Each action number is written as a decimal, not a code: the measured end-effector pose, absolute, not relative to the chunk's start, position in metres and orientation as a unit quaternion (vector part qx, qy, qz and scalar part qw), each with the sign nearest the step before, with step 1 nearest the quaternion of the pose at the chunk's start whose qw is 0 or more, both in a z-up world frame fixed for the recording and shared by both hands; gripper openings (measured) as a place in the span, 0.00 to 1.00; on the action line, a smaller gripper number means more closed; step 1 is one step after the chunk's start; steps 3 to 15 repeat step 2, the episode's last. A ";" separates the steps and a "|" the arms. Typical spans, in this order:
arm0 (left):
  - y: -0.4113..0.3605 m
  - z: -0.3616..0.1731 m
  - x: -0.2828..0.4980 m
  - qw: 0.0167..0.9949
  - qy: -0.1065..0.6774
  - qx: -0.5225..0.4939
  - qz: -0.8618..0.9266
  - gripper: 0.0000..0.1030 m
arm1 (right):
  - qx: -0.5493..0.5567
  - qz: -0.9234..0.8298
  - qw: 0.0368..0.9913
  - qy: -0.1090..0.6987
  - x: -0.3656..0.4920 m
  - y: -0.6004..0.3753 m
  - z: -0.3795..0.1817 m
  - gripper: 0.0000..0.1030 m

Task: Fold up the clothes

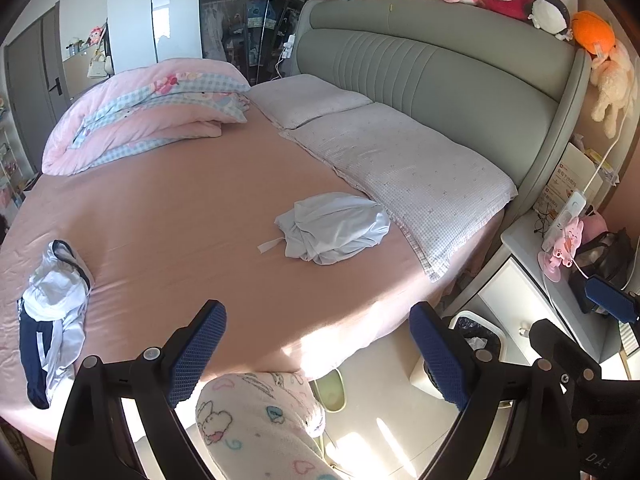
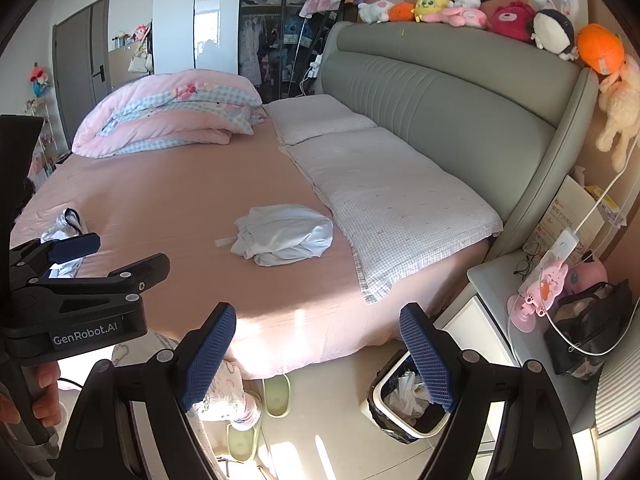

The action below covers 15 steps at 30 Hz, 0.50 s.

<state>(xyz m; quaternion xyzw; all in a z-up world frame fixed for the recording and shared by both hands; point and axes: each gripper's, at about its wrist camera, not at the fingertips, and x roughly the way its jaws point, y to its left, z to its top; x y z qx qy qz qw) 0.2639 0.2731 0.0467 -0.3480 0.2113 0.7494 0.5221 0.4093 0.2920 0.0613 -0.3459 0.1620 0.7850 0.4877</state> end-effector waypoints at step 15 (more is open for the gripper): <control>0.272 0.046 0.263 0.520 0.213 -0.351 0.749 0.91 | -0.345 0.785 0.488 0.163 0.410 0.292 0.062 0.82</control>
